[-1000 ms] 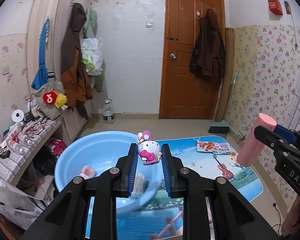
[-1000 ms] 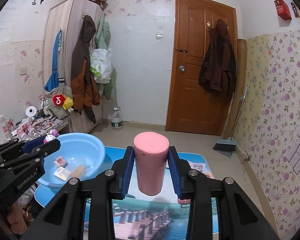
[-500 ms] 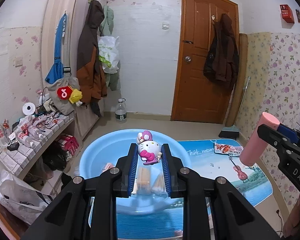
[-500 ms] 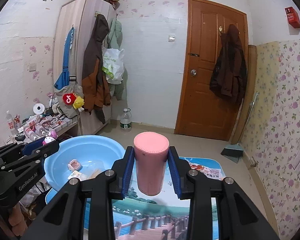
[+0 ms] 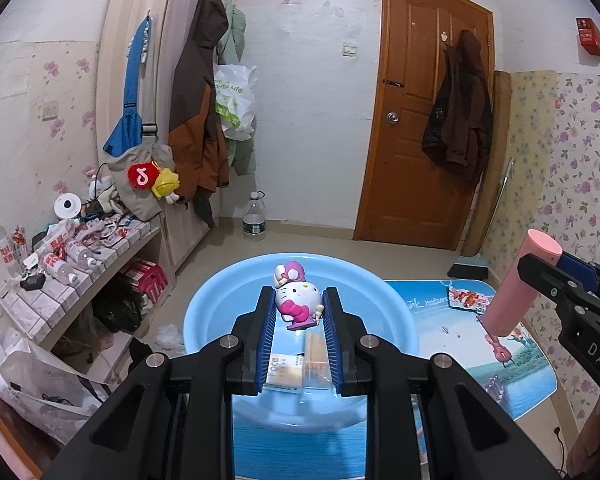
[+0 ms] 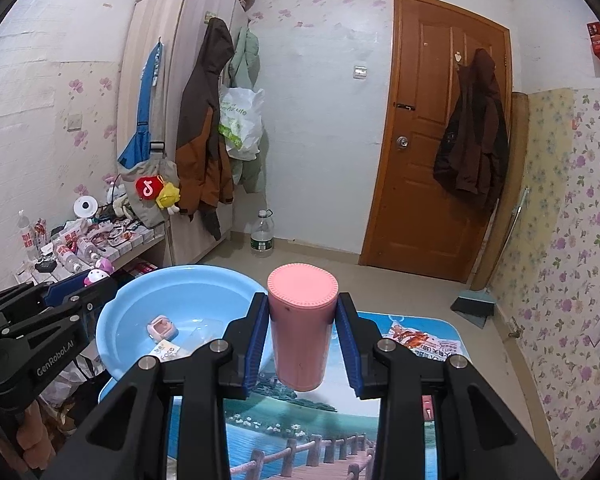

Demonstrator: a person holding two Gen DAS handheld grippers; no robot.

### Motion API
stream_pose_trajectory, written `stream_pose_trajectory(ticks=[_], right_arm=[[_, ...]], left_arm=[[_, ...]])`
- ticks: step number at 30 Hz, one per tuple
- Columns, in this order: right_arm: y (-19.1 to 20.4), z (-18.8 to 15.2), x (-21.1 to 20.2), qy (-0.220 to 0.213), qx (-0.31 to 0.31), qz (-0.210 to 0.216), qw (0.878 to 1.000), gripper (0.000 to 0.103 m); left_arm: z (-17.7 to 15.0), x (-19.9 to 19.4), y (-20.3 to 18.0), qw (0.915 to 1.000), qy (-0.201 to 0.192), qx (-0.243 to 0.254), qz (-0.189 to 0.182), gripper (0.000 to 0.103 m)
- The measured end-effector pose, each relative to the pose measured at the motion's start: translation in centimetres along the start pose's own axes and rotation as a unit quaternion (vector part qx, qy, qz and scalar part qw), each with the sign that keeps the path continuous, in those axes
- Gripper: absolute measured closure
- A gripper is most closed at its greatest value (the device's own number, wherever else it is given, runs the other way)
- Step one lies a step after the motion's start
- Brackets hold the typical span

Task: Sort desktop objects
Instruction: 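Lift the pink cylinder and Hello Kitty figure and carry both over the blue basin, then lower the Hello Kitty figure into the basin and open the left gripper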

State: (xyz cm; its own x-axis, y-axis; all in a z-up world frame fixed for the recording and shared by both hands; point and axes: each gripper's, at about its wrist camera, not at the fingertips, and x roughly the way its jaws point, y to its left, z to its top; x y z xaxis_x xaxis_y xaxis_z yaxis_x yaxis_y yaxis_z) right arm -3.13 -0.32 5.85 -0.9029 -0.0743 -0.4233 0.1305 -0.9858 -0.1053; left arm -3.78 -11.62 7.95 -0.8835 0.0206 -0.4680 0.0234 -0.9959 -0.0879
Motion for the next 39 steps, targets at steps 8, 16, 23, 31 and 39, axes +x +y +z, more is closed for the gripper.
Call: stream_pose_trajectory(ticks=[8, 16, 23, 31, 39], right_arm=[[0.9, -0.2, 2.4, 0.013, 0.006, 0.015, 1.0, 0.068], [3.9, 0.6, 5.2, 0.013, -0.016, 0.036, 0.999, 0.068], [4.9, 0.3, 8.2, 0.03, -0.022, 0.037, 0.999, 0.068], [5.9, -1.0, 10.7, 0.049, -0.032, 0.041, 0.997, 0.068], [6.2, -1.9, 12.1, 0.061, -0.03, 0.046, 0.997, 0.068]], left_arm=[[-0.6, 1.4, 1.2, 0.9998, 0.015, 0.005, 0.008, 0.081], [0.3, 3.4, 2.7, 0.9997, 0.02, 0.001, 0.017, 0.081], [-0.4, 6.6, 3.0, 0.999, 0.043, -0.001, 0.012, 0.081], [-2.3, 9.9, 3.2, 0.997, 0.077, -0.004, 0.007, 0.081], [-3.3, 11.2, 3.3, 0.996, 0.089, -0.004, 0.006, 0.081]])
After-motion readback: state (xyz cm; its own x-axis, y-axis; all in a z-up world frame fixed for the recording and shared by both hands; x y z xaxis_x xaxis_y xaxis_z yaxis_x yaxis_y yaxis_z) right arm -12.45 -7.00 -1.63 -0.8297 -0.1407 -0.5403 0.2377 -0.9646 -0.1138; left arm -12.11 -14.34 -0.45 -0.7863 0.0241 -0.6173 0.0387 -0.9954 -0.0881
